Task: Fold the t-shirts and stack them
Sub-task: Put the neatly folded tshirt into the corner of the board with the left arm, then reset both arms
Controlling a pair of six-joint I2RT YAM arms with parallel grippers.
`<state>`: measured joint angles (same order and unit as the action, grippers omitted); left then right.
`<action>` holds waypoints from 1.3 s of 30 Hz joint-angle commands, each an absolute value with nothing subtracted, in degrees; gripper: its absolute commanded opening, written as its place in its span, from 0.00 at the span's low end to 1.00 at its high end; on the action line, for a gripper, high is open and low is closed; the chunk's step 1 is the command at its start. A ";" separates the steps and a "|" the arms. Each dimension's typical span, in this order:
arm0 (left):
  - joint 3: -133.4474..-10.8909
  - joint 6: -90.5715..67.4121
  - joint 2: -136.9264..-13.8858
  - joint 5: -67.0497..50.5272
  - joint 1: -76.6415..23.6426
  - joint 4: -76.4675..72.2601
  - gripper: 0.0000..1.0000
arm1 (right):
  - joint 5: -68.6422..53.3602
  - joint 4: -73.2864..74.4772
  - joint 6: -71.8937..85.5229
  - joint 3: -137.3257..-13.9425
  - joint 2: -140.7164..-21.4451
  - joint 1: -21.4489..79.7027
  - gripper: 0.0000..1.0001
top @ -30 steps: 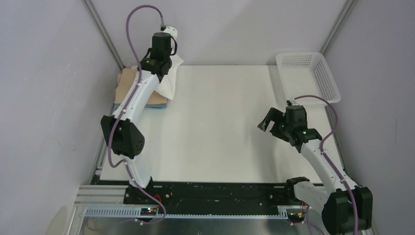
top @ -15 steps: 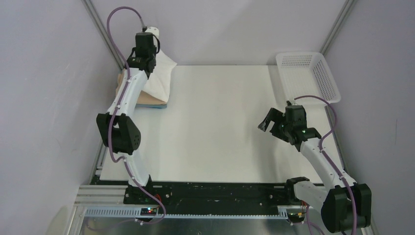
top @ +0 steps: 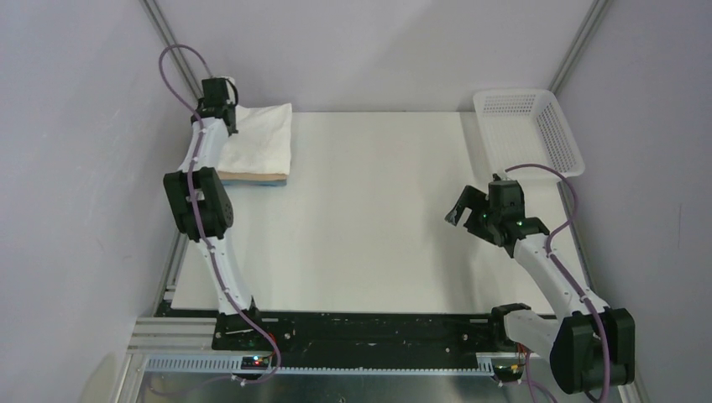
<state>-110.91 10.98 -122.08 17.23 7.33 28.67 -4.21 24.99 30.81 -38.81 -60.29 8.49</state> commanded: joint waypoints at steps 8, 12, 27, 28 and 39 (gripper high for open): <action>-119.55 5.58 -125.73 20.31 13.06 27.16 0.64 | -4.54 22.75 30.89 -38.88 -62.12 8.13 1.00; -120.86 3.04 -126.13 24.81 13.32 27.16 0.99 | -4.53 23.80 31.14 -38.92 -61.39 8.17 1.00; -98.45 -22.31 -101.73 22.34 5.67 25.49 1.00 | -1.28 29.81 30.17 -38.85 -45.27 7.96 1.00; -96.48 -19.79 -97.94 26.00 2.67 25.53 1.00 | -1.17 30.50 29.89 -38.52 -44.21 7.99 1.00; -53.88 -27.37 -55.48 32.18 -17.71 24.48 1.00 | 7.36 30.45 31.74 -26.26 -24.57 7.96 1.00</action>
